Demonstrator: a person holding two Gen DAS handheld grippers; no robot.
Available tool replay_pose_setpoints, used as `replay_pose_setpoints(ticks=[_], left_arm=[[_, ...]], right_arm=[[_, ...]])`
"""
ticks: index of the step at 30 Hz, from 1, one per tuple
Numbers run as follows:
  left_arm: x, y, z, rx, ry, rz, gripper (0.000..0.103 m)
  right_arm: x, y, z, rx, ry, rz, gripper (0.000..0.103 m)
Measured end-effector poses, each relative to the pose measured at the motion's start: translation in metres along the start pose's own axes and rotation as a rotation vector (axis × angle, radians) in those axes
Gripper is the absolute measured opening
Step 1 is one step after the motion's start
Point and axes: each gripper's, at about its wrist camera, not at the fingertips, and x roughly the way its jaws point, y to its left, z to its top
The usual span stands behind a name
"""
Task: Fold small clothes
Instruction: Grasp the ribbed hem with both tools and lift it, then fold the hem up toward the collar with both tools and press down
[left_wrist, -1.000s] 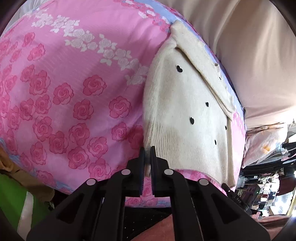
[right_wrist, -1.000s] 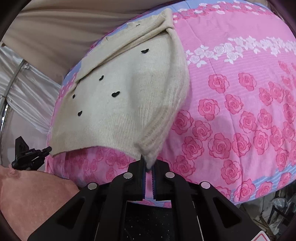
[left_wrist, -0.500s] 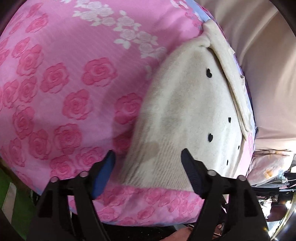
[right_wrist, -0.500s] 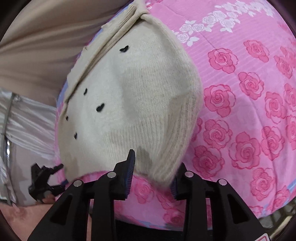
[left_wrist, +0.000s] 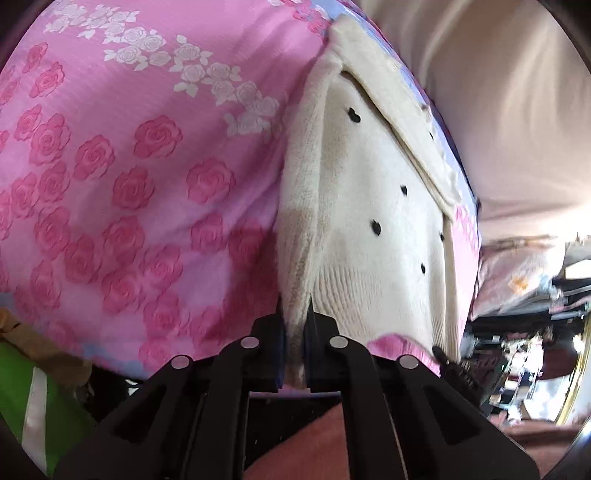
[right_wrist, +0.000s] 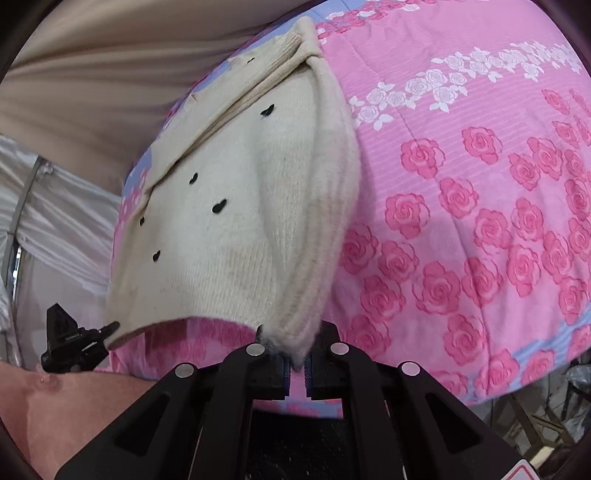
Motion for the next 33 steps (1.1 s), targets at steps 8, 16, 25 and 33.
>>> replay_pose_setpoints(ticks=[8,16,25,33], left_arm=[[-0.025,0.016,-0.029,-0.023,0.080,-0.026,0.005],[-0.077,-0.048,0.068,0.014,-0.235,-0.219,0.006],[-0.001,-0.143,0.219,0.120,-0.382,-0.092,0.006],[0.070,-0.150,0.292,0.039,-0.369,0.020,0.006]], right_arm=[[-0.019,-0.010,-0.034,0.018,0.129,0.017,0.004],[-0.076,0.030,0.091,-0.065,-0.262,0.215,0.004],[0.009,0.056,0.262,-0.112,-0.341,0.203,0.005],[0.080,0.036,0.332,-0.010,-0.291,0.199,0.005]])
